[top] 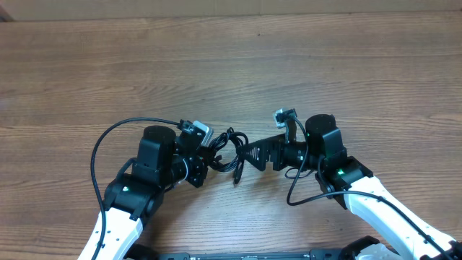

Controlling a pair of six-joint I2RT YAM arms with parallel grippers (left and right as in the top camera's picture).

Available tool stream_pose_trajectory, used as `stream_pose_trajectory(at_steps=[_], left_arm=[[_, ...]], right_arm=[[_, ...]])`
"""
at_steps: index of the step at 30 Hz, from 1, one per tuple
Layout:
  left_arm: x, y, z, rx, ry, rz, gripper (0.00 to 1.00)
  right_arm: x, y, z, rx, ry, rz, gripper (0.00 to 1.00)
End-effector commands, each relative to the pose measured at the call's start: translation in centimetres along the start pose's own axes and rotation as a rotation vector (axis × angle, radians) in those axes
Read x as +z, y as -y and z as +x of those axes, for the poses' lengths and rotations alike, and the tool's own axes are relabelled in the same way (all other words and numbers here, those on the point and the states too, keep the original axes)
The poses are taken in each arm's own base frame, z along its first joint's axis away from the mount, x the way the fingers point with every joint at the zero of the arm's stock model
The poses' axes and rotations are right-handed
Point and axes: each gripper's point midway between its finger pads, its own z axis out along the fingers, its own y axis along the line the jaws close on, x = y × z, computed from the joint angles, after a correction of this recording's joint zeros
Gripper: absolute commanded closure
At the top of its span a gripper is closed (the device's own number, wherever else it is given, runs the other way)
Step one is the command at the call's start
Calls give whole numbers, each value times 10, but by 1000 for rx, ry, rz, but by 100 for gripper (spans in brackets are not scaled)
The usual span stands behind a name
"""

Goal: Untangle cables

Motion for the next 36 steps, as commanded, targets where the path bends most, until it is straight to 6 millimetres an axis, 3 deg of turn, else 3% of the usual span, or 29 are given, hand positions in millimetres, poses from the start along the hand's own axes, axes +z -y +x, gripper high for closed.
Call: stream_pose_trajectory(at_steps=[1,8,13,20,23,24,26,27,28,30,36], left_arm=[[-6,13,-15,-3,42,54,96],[-10,41,-20,5,61,220,96],[-13,48,-27,4,86,265,96],[-15,49,-42,-27,139,271,96],[-14,45,-42,-30,140,246,96],[-13,43,-41,-32,140,234,90],[-13,43,-43,-29,146,235,53],[-14,44,-46,-25,156,236,41],[-16,44,-49,-25,165,236,23],[-21,44,-59,-15,190,232,0],[-40,37,-91,7,275,201,3]], right_arm=[[-2,-6,-5,131,13,-23,0],[-2,-3,1,-189,-7,-9,0],[-2,-5,9,-209,-39,-35,16],[-5,-24,19,-260,-88,-150,77],[-5,-24,19,-261,-87,-148,95],[-4,-22,18,-260,-83,-139,96],[-4,-18,15,-259,-71,-113,96],[-3,-16,14,-259,-65,-101,96],[-3,-14,13,-256,-58,-85,96],[-3,-9,9,-255,-43,-53,96],[-3,4,14,-194,-57,7,96]])
